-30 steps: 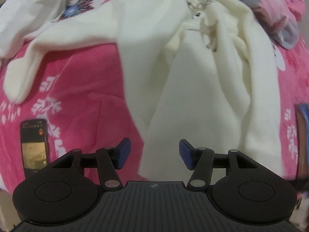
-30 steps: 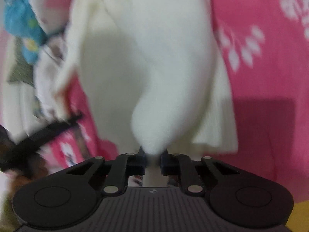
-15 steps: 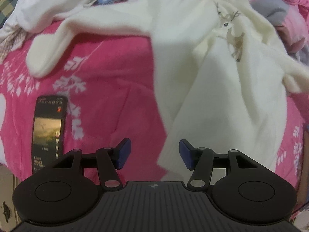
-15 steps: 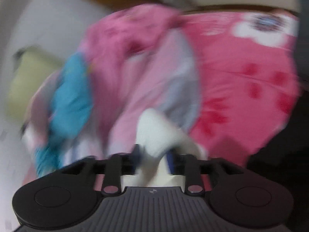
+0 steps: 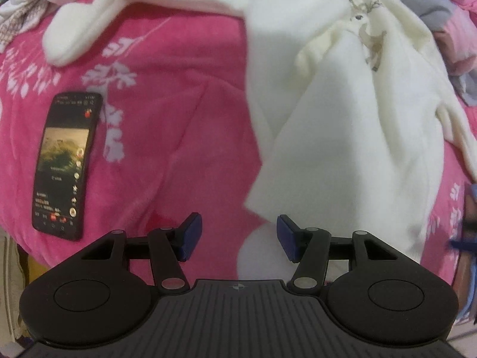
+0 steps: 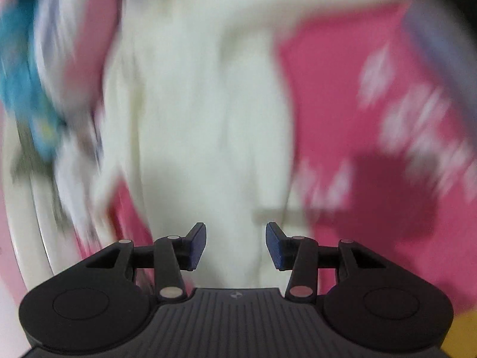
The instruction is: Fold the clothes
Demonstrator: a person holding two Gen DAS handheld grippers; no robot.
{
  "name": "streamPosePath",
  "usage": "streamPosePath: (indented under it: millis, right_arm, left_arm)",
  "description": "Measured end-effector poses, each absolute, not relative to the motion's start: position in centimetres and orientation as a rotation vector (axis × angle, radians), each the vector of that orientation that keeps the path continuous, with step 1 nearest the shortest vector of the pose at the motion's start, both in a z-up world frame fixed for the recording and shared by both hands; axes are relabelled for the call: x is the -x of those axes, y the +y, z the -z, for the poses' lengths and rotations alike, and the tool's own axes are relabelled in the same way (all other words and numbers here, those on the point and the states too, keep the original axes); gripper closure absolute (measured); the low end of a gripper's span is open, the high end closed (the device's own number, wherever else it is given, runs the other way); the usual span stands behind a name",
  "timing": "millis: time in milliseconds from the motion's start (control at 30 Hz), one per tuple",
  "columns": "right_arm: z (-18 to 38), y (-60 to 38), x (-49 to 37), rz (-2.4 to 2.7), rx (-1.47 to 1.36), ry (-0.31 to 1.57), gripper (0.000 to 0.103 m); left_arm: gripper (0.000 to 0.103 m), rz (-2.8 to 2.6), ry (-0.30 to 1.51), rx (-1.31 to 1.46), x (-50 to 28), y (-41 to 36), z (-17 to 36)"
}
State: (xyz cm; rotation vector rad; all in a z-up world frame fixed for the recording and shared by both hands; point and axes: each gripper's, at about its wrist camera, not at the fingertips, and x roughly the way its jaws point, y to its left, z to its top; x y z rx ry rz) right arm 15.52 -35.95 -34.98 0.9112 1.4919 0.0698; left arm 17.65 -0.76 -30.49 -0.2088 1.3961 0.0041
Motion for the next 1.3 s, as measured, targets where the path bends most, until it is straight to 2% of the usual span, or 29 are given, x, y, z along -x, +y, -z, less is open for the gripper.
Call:
streamPosePath:
  millis: [67,133,233,333,433,500,567,633,700,733,800,1000,1133,1200,1233,1267,1300]
  right_arm:
    - [35.4,-31.4,-15.1,-0.147,-0.685,1.578,0.056]
    - [34.7,-26.2,-14.0,-0.252,-0.317,1.568,0.056]
    - [33.5,-19.0,-11.5,-0.459,0.202,1.399,0.056]
    - [34.0,-14.5,-9.5,-0.599,0.48,1.249,0.056]
    - [35.7,-13.0,-9.1,-0.658,0.532,1.192,0.057]
    - [36.9,-12.0,-9.4,-0.671,0.549,1.186,0.064]
    - [37.4,-12.9,-10.1,-0.667,0.546,1.193,0.084]
    - [36.3,-14.7,-11.1,-0.636,0.448,1.204,0.093]
    - [35.1,-17.3,-12.2,-0.531,0.38,1.21,0.096]
    - [34.5,-18.6,-12.7,-0.469,0.367,1.207,0.1]
    - [34.1,-22.3,-13.6,-0.315,0.36,1.202,0.1]
    - [35.4,-31.4,-15.5,-0.007,0.169,1.305,0.099]
    - [34.5,-29.9,-14.8,-0.147,0.089,1.28,0.094]
    - [35.1,-28.4,-14.2,-0.225,0.024,1.292,0.075]
    - [35.1,-27.8,-13.8,-0.245,0.0,1.299,0.06]
    - [35.4,-27.5,-13.6,-0.252,-0.018,1.3,0.056]
    - [35.7,-27.3,-13.4,-0.255,-0.041,1.305,0.056]
  left_arm:
    - [0.047,0.005,1.399,0.207,-17.1,-0.6,30.7]
    - [0.046,0.011,1.401,0.207,-16.6,-0.3,31.0]
    - [0.046,0.011,1.406,0.222,-15.7,0.3,31.5]
    - [0.046,0.001,1.408,0.254,-15.0,1.2,32.0]
    - [0.046,-0.014,1.414,0.262,-14.5,1.8,32.3]
    - [0.046,-0.011,1.411,0.257,-14.2,2.0,32.0]
    - [0.046,0.016,1.398,0.245,-14.0,1.8,31.6]
    - [0.044,0.056,1.386,0.231,-13.8,1.5,31.3]
    - [0.038,0.116,1.375,0.211,-13.7,0.7,31.1]
    - [0.037,0.148,1.368,0.201,-13.7,0.1,31.1]
    - [0.036,0.213,1.357,0.169,-13.9,-1.4,31.0]
    - [0.036,0.299,1.32,-0.002,-14.7,-5.8,31.6]
    - [0.036,0.268,1.257,-0.046,-15.8,-6.2,31.2]
    - [0.036,0.26,1.236,-0.024,-16.8,-5.6,31.1]
    - [0.036,0.266,1.245,-0.011,-17.2,-5.4,31.3]
    - [0.036,0.272,1.254,0.0,-17.6,-5.1,31.5]
    - [0.036,0.277,1.257,-0.01,-18.0,-5.1,31.6]
